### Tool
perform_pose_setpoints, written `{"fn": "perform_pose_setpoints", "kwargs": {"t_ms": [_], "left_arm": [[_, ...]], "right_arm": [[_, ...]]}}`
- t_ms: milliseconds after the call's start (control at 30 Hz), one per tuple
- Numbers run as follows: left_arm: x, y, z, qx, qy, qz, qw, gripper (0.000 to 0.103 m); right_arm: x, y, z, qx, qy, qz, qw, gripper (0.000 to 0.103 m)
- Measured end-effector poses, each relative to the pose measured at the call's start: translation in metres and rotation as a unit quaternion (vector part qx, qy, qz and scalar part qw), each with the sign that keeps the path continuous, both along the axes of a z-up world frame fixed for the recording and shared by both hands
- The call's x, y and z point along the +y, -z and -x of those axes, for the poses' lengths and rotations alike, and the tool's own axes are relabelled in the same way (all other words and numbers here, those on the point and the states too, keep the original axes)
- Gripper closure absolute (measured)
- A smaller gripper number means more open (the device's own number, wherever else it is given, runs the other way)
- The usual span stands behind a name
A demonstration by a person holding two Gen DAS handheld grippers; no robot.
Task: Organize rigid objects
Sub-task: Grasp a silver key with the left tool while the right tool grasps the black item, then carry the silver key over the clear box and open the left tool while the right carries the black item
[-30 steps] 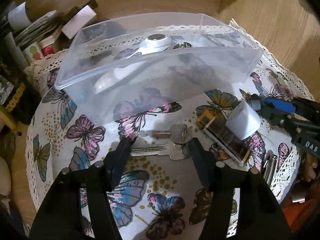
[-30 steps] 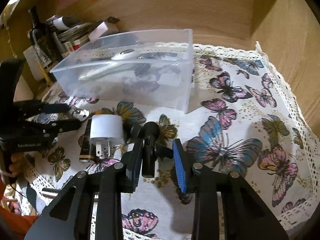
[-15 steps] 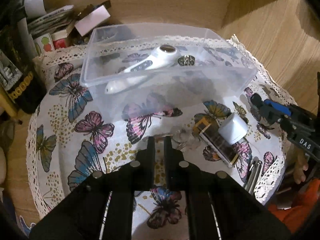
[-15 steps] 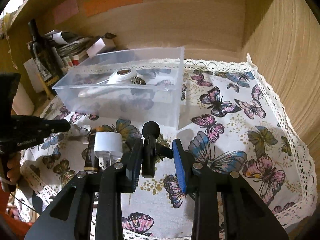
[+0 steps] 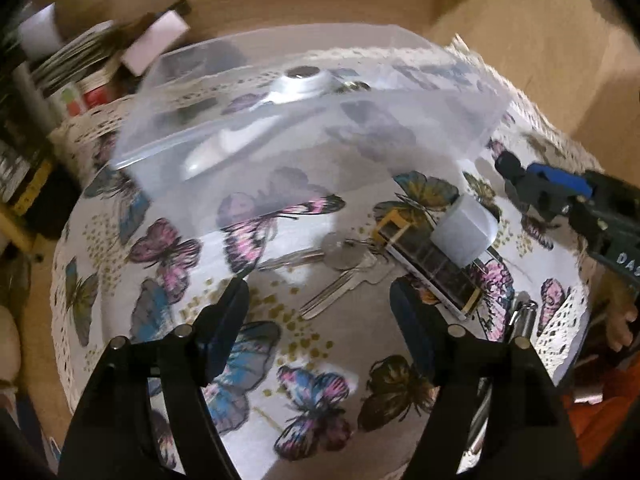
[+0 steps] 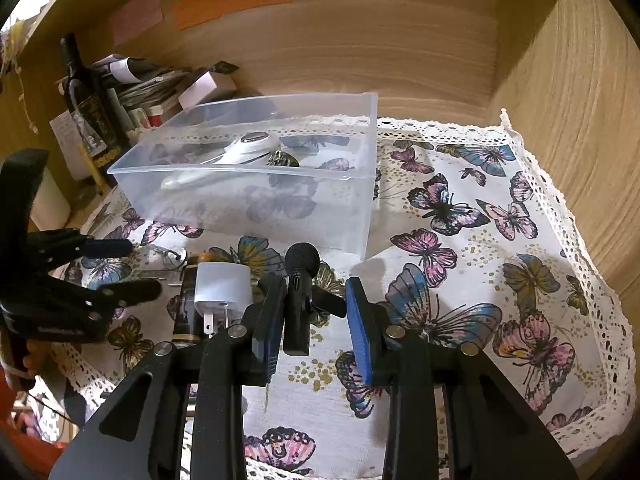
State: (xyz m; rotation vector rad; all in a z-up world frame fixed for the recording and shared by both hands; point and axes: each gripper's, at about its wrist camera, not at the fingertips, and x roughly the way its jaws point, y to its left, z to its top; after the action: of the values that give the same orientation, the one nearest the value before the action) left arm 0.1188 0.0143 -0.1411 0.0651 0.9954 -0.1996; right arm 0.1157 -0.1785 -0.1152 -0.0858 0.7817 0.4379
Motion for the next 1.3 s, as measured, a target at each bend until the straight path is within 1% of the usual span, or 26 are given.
{"fn": "perform_pose_setpoints", "kwargs": {"t_ms": [33,67,100,167,233,300,333,433,567,733,833,900,1033,1167,1300], "left_arm": [[-0.005,0.003,-0.003,0.005,0.010,-0.006,0.9999,0.031],[-0.008,0.004,-0.003,0.003,0.017,-0.012,0.9998,0.038],[-0.014,0.004,-0.003,-0.003,0.030,-0.018,0.9994,0.042],[-0.021,0.003,-0.004,-0.003,0.047,-0.021,0.9987,0.055],[-0.025,0.002,-0.008,-0.001,0.058,-0.021,0.9981,0.057],[-0.027,0.002,-0.012,0.001,0.060,-0.017,0.9980,0.058],[-0.027,0.002,-0.015,0.002,0.060,-0.012,0.9981,0.061],[-0.029,0.001,-0.018,0.000,0.064,-0.006,0.9979,0.075],[-0.028,0.000,-0.016,-0.004,0.059,-0.008,0.9982,0.075],[-0.021,-0.005,-0.007,-0.015,0.035,-0.004,0.9993,0.075],[-0.016,-0.014,-0.003,-0.031,0.017,0.002,0.9994,0.075],[-0.011,-0.022,0.002,-0.044,0.010,0.013,0.9989,0.075],[-0.004,-0.038,0.011,-0.071,0.001,0.021,0.9973,0.075],[0.001,-0.053,0.020,-0.098,-0.008,0.026,0.9948,0.075],[0.008,-0.071,0.023,-0.125,-0.012,0.047,0.9910,0.075]], "right_arm": [[0.000,0.000,0.000,-0.001,0.000,0.000,1.000,0.075],[-0.001,0.000,0.001,-0.001,0.001,0.000,1.000,0.075],[-0.002,0.000,0.001,-0.001,0.002,0.000,1.000,0.075],[-0.004,0.000,0.000,-0.001,0.005,0.000,1.000,0.075],[-0.007,0.000,-0.002,0.002,0.008,-0.003,1.000,0.075],[-0.009,0.001,-0.003,0.004,0.009,-0.007,1.000,0.075],[-0.009,0.001,-0.004,0.004,0.009,-0.008,1.000,0.075],[-0.007,0.001,-0.004,0.003,0.007,-0.011,1.000,0.075],[-0.006,-0.002,-0.003,-0.004,0.003,-0.012,1.000,0.075],[-0.007,-0.009,-0.003,-0.012,0.002,-0.019,1.000,0.075],[-0.006,-0.013,-0.004,-0.018,0.001,-0.023,1.000,0.075],[-0.005,-0.015,-0.004,-0.021,0.000,-0.025,0.999,0.075],[-0.001,-0.021,-0.004,-0.029,-0.003,-0.029,0.999,0.075],[0.002,-0.029,-0.005,-0.041,-0.005,-0.033,0.999,0.075],[0.004,-0.039,-0.006,-0.054,-0.006,-0.035,0.998,0.075]]}}
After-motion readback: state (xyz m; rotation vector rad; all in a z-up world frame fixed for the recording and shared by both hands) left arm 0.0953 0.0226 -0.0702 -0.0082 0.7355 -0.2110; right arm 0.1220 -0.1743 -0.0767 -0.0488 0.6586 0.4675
